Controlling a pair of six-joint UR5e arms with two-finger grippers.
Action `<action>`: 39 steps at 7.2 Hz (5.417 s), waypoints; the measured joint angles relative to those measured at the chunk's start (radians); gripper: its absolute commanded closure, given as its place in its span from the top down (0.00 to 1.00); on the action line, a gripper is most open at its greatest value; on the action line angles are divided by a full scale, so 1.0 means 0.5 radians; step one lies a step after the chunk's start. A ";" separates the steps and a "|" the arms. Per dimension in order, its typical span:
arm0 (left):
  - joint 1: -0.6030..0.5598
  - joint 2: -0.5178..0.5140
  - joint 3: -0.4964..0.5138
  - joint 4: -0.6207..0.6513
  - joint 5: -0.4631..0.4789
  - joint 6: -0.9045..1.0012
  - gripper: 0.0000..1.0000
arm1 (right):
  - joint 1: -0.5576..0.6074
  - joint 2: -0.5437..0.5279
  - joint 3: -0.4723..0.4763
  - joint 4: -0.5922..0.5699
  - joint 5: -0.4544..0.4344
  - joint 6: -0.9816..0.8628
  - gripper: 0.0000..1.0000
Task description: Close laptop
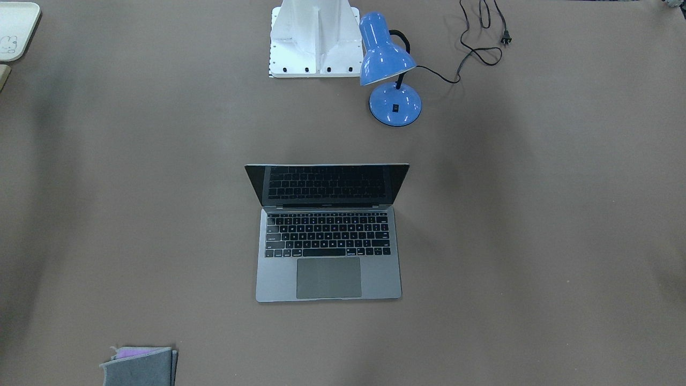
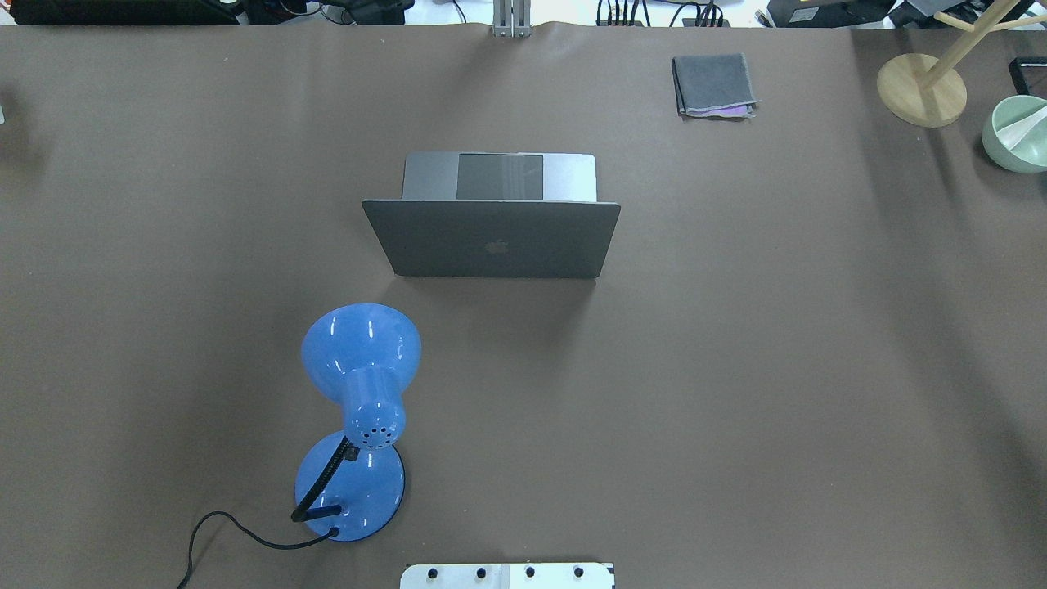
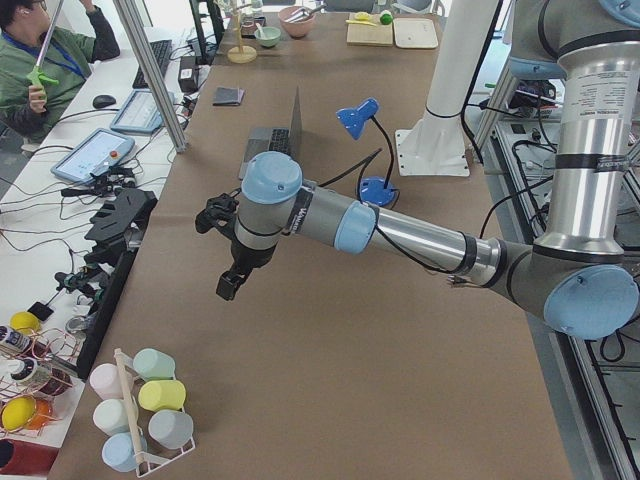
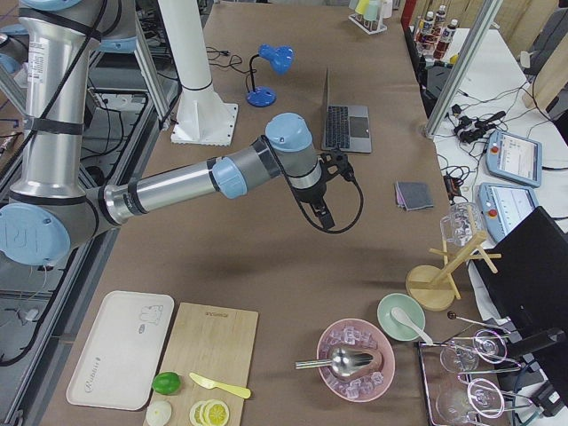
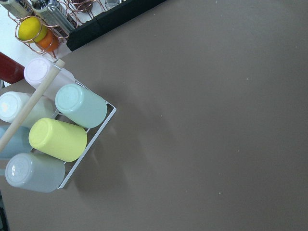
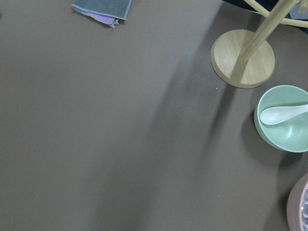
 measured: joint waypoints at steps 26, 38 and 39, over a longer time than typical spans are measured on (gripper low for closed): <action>1.939 -1.247 -0.249 0.515 0.920 -2.849 0.00 | -1.819 1.827 -0.200 -1.086 -1.222 2.652 0.00; 1.930 -1.444 0.224 0.349 1.028 -2.672 0.00 | -1.638 2.020 -0.839 -0.658 -1.219 2.518 0.00; 1.920 -1.461 0.290 0.279 1.036 -2.668 0.00 | -1.621 2.045 -0.933 -0.586 -1.219 2.509 0.00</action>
